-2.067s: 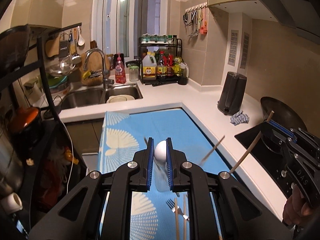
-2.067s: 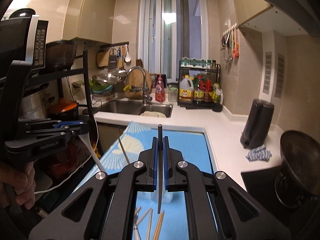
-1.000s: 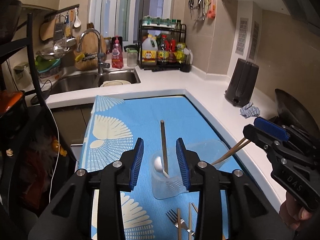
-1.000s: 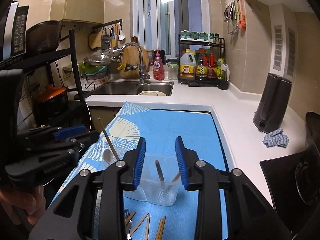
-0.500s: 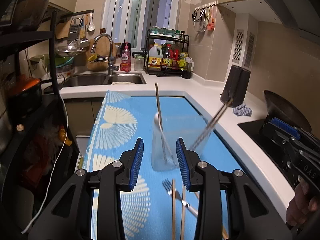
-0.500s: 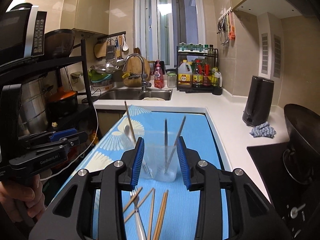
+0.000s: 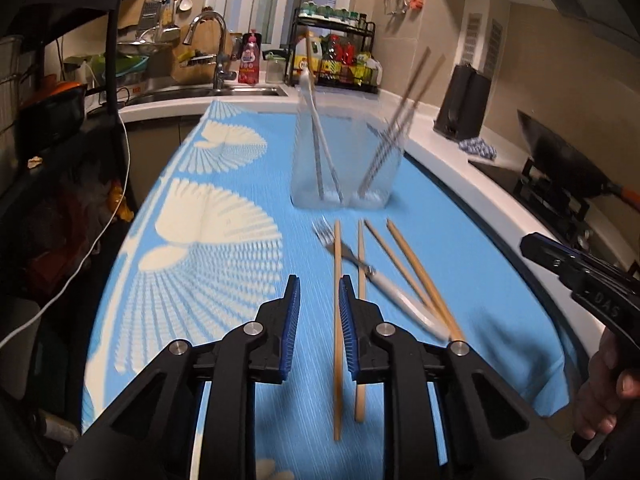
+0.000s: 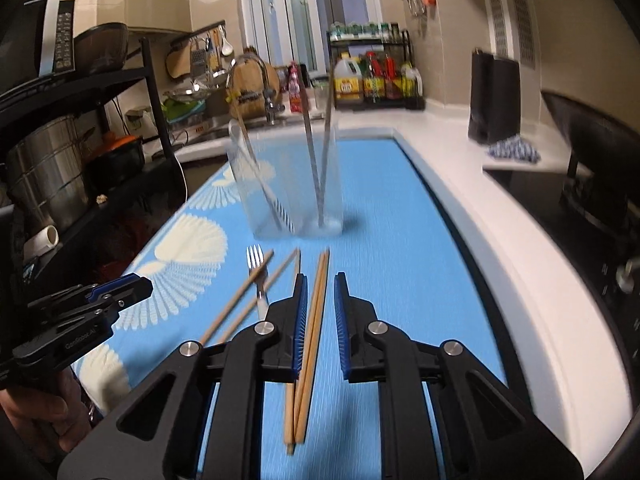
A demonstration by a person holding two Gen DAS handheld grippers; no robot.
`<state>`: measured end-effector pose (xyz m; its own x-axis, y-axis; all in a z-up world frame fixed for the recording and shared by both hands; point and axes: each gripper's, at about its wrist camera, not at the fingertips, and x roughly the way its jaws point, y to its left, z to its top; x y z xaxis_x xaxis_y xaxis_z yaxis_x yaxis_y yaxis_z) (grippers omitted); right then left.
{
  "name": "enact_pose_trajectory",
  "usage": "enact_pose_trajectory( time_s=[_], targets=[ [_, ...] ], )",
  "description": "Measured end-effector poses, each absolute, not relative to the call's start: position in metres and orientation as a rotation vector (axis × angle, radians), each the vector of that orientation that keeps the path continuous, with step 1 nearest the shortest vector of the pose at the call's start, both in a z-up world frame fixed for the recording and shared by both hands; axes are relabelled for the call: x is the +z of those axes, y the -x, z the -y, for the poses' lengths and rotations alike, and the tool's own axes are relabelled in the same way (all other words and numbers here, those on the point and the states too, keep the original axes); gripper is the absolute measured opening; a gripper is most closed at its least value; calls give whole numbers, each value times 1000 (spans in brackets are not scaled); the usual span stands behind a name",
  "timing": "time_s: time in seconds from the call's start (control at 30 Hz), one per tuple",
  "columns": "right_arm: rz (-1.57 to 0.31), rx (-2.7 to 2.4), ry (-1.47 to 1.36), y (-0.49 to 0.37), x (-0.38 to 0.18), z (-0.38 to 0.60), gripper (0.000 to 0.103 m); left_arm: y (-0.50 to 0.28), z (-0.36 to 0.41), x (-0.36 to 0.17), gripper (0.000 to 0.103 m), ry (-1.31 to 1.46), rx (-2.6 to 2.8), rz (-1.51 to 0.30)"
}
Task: Organize utensils
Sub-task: 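Move both tools back down to the remaining chopsticks, then close the left tool on a wooden chopstick while the right tool grasps another chopstick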
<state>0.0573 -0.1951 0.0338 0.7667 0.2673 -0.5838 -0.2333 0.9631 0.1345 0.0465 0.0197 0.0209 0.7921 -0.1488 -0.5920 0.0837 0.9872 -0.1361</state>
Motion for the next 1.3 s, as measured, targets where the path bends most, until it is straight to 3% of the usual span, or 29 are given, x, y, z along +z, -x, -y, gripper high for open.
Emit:
enact_pose_trajectory(
  time_s=[0.4, 0.6, 1.13, 1.3],
  targets=[
    [-806, 292, -36, -57, -31, 181, 14, -32, -8, -16, 18, 73, -153, -679],
    [-808, 275, 10, -54, -34, 178, 18, -35, -4, -29, 18, 73, -149, -716],
    [-768, 240, 63, -44, -35, 181, 11, -30, 9, -37, 18, 17, -112, -684],
    [-747, 197, 56, -46, -36, 191, 6, -29, 7, -38, 7, 25, -94, -669]
  ],
)
